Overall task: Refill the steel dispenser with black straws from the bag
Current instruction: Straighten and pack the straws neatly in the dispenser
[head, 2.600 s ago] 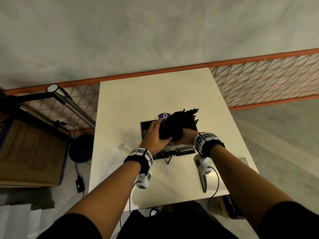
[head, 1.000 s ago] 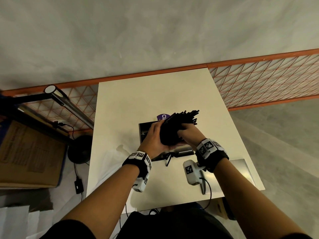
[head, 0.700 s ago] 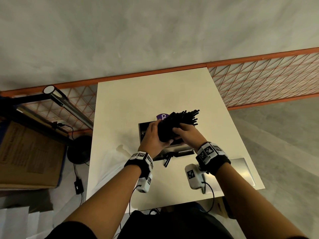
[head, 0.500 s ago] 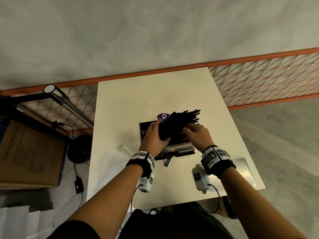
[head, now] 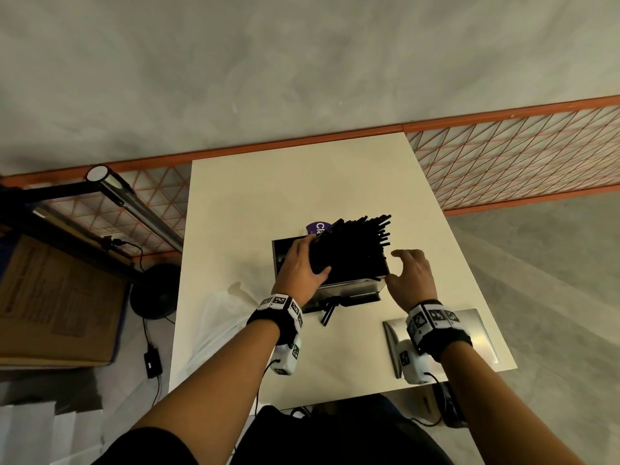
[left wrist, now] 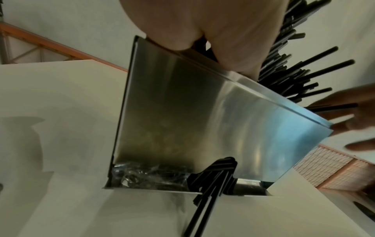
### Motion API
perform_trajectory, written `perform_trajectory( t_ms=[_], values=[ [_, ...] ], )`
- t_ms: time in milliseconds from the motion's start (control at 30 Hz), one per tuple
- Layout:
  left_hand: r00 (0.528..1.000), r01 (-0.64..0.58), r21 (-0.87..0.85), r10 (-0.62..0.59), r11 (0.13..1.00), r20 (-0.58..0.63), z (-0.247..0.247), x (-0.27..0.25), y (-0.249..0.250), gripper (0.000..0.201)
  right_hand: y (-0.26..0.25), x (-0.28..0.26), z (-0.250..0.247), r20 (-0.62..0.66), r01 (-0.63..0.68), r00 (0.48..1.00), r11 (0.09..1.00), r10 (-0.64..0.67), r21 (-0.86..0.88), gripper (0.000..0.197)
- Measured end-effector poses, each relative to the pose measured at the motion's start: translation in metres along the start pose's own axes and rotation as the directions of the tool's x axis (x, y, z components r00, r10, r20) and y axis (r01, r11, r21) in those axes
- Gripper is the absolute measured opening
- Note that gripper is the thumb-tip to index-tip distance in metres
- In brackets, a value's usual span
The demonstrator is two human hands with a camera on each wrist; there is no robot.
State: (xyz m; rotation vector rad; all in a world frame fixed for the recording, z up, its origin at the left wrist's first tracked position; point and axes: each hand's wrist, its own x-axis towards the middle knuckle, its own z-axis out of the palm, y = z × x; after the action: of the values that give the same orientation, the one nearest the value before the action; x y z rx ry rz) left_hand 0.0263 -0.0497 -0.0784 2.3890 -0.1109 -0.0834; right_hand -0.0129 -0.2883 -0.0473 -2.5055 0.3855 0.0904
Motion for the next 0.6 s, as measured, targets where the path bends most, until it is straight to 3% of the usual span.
perform_trajectory(
  t_ms=[67,167,300,400,500,600],
  values=[
    [1.000,-0.005,0.006,0.005,1.000,0.007,0.000,0.000,0.000,0.077,-0.004,-0.010,0.006,-0.114,0.117,0.987,0.993,-0.116,-0.004,0.034],
    [1.000,-0.024,0.001,0.024,1.000,0.007,0.002,0.001,-0.002,0.077,-0.022,-0.024,0.013,-0.074,0.162,0.985,0.985,-0.157,0.061,0.019],
    [0.999,-0.038,-0.001,0.038,0.999,0.001,0.002,0.000,-0.003,0.076,-0.042,-0.019,0.014,0.059,-0.007,0.998,0.993,0.001,0.114,0.020],
    [0.999,-0.037,-0.007,0.037,0.999,0.005,0.002,0.001,-0.003,0.076,-0.050,-0.010,0.012,0.221,-0.183,0.966,0.958,0.133,0.223,0.030],
    [0.999,-0.037,-0.013,0.038,0.999,0.016,0.002,0.001,-0.003,0.076,-0.060,0.000,0.009,0.380,-0.324,0.911,0.851,0.162,0.413,0.023],
    [0.999,-0.038,-0.034,0.039,0.999,0.027,0.002,0.002,-0.004,0.076,-0.069,0.010,0.003,0.440,-0.322,0.888,0.862,0.132,0.391,0.020]
  ],
)
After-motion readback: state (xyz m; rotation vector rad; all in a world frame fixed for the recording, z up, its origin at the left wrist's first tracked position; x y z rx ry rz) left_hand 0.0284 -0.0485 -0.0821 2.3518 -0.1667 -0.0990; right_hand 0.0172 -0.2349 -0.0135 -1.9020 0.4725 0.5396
